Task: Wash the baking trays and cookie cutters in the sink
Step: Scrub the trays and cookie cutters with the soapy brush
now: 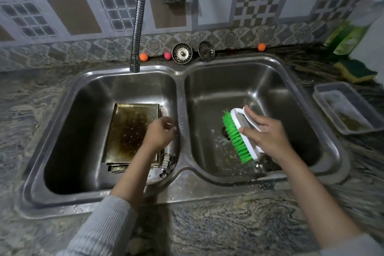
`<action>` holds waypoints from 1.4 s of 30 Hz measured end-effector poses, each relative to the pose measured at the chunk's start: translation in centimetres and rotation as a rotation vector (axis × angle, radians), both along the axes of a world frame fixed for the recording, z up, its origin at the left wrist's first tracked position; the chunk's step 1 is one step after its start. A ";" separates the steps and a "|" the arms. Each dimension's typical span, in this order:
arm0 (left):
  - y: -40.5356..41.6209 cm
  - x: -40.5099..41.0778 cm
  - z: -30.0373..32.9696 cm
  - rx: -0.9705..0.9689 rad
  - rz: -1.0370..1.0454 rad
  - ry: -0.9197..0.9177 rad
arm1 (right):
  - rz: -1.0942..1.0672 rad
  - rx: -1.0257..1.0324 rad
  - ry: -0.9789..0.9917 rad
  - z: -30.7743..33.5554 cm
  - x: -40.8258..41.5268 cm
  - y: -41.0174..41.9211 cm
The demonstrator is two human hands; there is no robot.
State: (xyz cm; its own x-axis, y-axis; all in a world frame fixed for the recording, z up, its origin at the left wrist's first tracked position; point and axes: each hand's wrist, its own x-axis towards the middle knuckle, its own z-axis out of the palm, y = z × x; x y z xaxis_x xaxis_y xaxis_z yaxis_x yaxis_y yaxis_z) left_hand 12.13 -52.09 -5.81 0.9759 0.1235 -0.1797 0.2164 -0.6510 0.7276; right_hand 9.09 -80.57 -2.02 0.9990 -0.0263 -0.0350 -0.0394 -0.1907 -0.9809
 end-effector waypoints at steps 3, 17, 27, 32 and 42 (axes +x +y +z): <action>-5.0 0.7 1.6 -0.123 0.090 -0.170 | -0.040 -0.014 -0.027 0.5 0.2 -2.6; -27.8 1.3 -6.0 0.377 -0.573 0.438 | -0.103 -0.013 -0.027 0.9 1.8 -17.1; -33.4 1.6 -7.0 0.633 -0.672 0.447 | 0.002 -0.030 -0.041 0.0 3.4 -19.3; -32.0 2.2 -7.7 0.711 -0.647 0.496 | -0.032 -0.048 -0.075 1.4 3.9 -20.8; -27.2 4.5 -3.8 -0.393 0.018 0.295 | -0.189 -0.576 0.059 3.7 8.1 -27.0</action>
